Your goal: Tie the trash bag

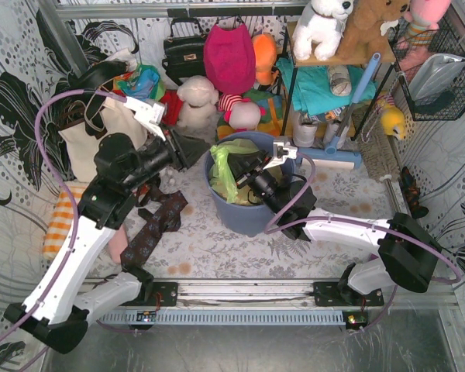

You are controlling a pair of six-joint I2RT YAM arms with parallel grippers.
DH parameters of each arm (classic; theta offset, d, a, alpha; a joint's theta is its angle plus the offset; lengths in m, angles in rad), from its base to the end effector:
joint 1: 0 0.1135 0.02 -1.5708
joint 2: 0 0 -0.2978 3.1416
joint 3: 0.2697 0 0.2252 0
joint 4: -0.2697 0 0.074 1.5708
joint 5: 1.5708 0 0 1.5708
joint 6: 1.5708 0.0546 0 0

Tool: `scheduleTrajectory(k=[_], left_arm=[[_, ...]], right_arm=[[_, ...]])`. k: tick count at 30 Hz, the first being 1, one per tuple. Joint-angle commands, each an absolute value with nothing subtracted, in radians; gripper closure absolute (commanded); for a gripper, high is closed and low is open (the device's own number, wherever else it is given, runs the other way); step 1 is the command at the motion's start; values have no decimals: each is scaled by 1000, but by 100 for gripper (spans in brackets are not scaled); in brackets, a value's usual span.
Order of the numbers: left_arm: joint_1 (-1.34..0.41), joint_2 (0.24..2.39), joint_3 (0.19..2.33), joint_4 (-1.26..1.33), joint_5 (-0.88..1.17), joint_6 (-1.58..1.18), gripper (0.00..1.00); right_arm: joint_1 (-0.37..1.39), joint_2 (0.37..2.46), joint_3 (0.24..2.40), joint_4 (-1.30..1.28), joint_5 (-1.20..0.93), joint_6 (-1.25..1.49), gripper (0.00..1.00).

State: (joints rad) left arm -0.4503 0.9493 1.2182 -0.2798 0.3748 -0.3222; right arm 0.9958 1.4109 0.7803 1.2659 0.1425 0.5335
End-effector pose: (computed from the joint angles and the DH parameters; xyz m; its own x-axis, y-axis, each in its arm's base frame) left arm 0.1396 -0.0897 0.4698 -0.2419 -0.2103 -0.9472 0.6937 0.6451 -0.3204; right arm 0.1622 0.2361 0.4040 -0.1130 0.7513 -0.6502 -0.8258 0.2929 0.4819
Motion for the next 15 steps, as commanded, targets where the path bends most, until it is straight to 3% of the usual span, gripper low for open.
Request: scheduleTrajectory(k=[1,5,15], left_arm=[[-423,1023,1227,-195,260,-630,68],[-421,1048,1194,-120,345,-758,64],[-417,1030,1225,-194,368,-737,62]], right_arm=[[991,1402,777,1331,121,541,100],[991,1396,779,1321,122,539,100],[990,1390,779,1304,132,538,100]])
